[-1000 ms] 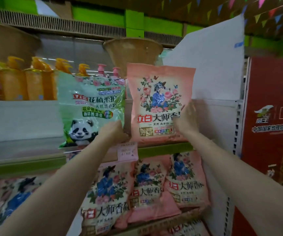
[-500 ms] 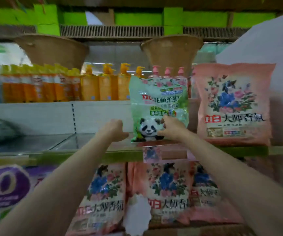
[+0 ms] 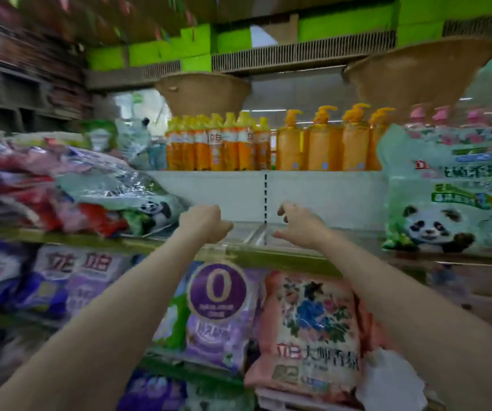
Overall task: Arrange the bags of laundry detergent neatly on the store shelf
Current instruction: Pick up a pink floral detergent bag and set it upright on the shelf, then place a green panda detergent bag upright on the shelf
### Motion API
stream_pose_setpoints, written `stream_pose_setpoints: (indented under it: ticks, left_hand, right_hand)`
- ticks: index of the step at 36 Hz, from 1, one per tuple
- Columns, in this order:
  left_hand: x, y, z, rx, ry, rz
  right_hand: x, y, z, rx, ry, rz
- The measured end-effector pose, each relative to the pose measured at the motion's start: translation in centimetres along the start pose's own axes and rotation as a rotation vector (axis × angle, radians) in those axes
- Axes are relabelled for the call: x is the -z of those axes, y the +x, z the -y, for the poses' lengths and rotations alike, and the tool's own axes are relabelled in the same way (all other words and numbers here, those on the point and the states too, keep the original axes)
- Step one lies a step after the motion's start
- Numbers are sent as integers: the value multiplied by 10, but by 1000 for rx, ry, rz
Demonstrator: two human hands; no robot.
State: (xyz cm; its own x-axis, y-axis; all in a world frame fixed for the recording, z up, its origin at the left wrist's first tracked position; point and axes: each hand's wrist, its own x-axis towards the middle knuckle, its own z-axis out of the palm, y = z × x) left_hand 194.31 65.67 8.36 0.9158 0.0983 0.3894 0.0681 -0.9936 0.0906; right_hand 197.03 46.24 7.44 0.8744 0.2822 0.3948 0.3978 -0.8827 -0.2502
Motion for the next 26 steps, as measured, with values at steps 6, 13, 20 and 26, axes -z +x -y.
stream_pose_setpoints:
  ticks: [6, 13, 20, 26]
  left_hand:
    - [2, -5, 73, 105, 22, 13]
    - [-3, 11, 139, 273, -42, 39]
    - [-12, 55, 166, 374, -155, 42]
    - [-29, 112, 191, 515, -403, 48]
  right_hand:
    - [-35, 31, 61, 102, 48, 73]
    - [-64, 84, 108, 161, 98, 85]
    - [-93, 142, 126, 191, 87, 89]
    - [-102, 199, 131, 176, 77, 80]
